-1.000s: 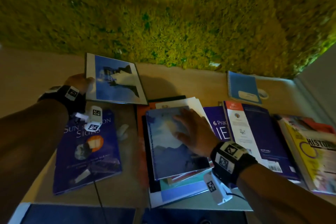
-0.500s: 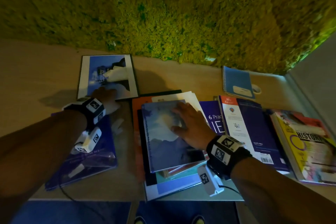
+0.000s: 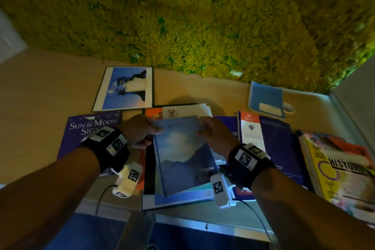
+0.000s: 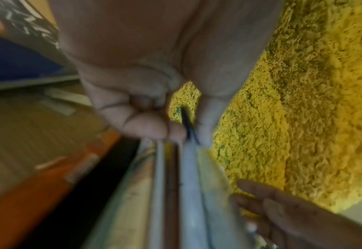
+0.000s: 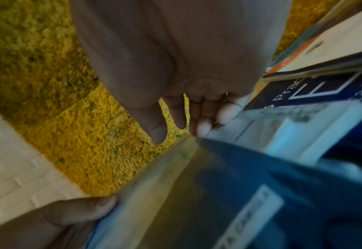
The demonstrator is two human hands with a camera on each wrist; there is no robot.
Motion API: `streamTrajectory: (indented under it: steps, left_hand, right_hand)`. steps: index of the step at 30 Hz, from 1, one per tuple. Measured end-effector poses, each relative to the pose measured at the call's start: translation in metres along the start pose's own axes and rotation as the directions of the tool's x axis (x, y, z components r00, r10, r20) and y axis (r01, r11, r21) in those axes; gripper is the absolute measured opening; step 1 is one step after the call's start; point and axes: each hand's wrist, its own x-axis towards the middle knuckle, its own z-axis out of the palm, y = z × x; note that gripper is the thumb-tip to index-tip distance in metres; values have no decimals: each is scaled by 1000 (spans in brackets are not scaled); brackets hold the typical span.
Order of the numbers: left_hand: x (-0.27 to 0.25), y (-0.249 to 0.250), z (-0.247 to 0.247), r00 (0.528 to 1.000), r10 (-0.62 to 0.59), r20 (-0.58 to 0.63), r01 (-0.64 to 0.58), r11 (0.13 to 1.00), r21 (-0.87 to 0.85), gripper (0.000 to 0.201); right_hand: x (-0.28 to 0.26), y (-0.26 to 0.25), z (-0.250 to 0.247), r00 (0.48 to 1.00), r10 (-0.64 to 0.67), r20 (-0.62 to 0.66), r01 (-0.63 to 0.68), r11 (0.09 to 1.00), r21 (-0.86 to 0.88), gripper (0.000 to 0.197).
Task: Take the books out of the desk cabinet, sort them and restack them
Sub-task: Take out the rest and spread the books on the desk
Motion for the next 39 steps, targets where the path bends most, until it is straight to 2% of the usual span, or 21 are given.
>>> streamTrajectory:
  steps: [2, 4, 6, 8, 10, 12, 13, 14, 16, 17, 18, 20, 22, 23, 25, 27, 29, 32, 34, 36, 39]
  left_hand:
    - [-6, 8, 1, 997, 36, -66, -38, 999, -28, 19]
    - [-16, 27, -2, 987, 131, -96, -145, 976, -162, 19]
    - [-30, 55, -6, 951, 273, -143, -302, 917, -260, 21]
    - [-44, 83, -7, 895, 391, -215, -441, 848, -292, 15]
    - [-57, 109, 0, 823, 508, -254, -564, 788, -249, 8]
    - [-70, 121, 12, 752, 618, -229, -655, 739, -158, 8]
    - [-75, 122, 20, 704, 678, -210, -706, 701, -103, 12]
    - [-78, 118, 29, 625, 757, -192, -772, 636, -3, 13]
    - [-84, 104, 53, 403, 914, -46, -875, 400, 272, 4]
    - [-85, 93, 67, 323, 944, 66, -883, 276, 380, 12]
    - [-82, 79, 81, 279, 944, 174, -880, 179, 439, 19]
    - [-80, 56, 102, 318, 911, 263, -857, 157, 491, 21]
    - [-72, 36, 112, 376, 878, 296, -833, 181, 522, 19]
    - [-68, 30, 114, 401, 860, 316, -823, 187, 536, 18]
    - [-61, 26, 117, 396, 850, 348, -812, 147, 565, 18]
    - [-55, 29, 122, 346, 871, 349, -806, 87, 585, 15]
    - [-50, 37, 127, 332, 884, 328, -795, 75, 602, 9]
    - [-34, 53, 136, 342, 880, 330, -783, 73, 618, 18]
    - [-22, 68, 147, 367, 854, 369, -797, 84, 598, 30]
    - [-11, 85, 163, 362, 828, 428, -816, 60, 575, 35]
    - [3, 114, 187, 322, 811, 489, -840, 6, 543, 32]
  right_hand:
    - [-4, 3, -7, 1000, 7, 6, -8, 983, 184, 55]
    - [-10, 4, -17, 1000, 2, -4, -1, 952, 306, 47]
    - [-16, 5, -29, 1000, -3, -24, 12, 926, 377, 36]
    - [-27, 0, -43, 1000, 1, -17, 7, 878, 479, 18]
    - [-33, -5, -60, 999, 38, 1, -31, 805, 592, 32]
    - [-34, -3, -79, 994, 98, -41, -45, 739, 672, 46]
    - [-32, 3, -88, 984, 163, -67, -70, 712, 699, 51]
    - [-34, 5, -98, 971, 229, -68, -104, 664, 741, 56]
    - [-36, 21, -113, 952, 303, 53, -222, 558, 799, 68]
    - [-39, 30, -117, 940, 309, 147, -294, 513, 806, 72]
    - [-46, 36, -119, 925, 305, 228, -356, 479, 802, 68]
    - [-56, 46, -116, 915, 277, 294, -397, 485, 779, 41]
    - [-59, 57, -112, 941, 243, 237, -327, 460, 826, 16]
    - [-58, 63, -110, 956, 211, 203, -276, 419, 865, 13]
    - [-53, 70, -109, 969, 195, 150, -218, 392, 894, 17]
    - [-51, 74, -110, 973, 211, 99, -182, 423, 887, 15]
    - [-53, 74, -112, 978, 182, 98, -167, 418, 893, 18]
    - [-57, 82, -113, 991, 20, 130, -128, 356, 926, 52]
    - [-58, 91, -118, 995, 0, 101, -94, 350, 932, 66]
    - [-59, 98, -132, 999, 20, 30, -36, 352, 935, 64]
    - [-58, 109, -168, 992, 95, -85, 45, 363, 931, 45]
